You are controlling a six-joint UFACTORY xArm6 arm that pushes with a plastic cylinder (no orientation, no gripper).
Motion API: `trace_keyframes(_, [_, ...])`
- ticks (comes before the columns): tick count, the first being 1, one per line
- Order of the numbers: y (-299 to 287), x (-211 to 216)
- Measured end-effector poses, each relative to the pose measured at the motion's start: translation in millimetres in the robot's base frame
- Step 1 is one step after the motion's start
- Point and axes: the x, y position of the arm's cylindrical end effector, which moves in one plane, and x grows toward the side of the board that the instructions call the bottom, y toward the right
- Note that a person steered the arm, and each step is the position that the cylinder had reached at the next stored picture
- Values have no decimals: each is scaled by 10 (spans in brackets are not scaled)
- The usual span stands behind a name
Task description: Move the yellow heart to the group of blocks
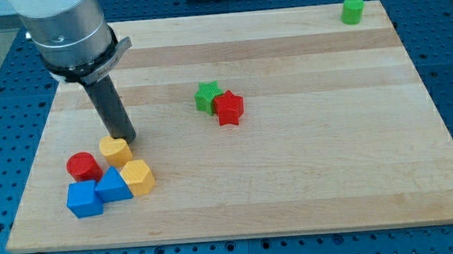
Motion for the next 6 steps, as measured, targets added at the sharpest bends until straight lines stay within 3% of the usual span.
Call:
trace_keyframes(5, [0,188])
trace_keyframes(6, [0,50])
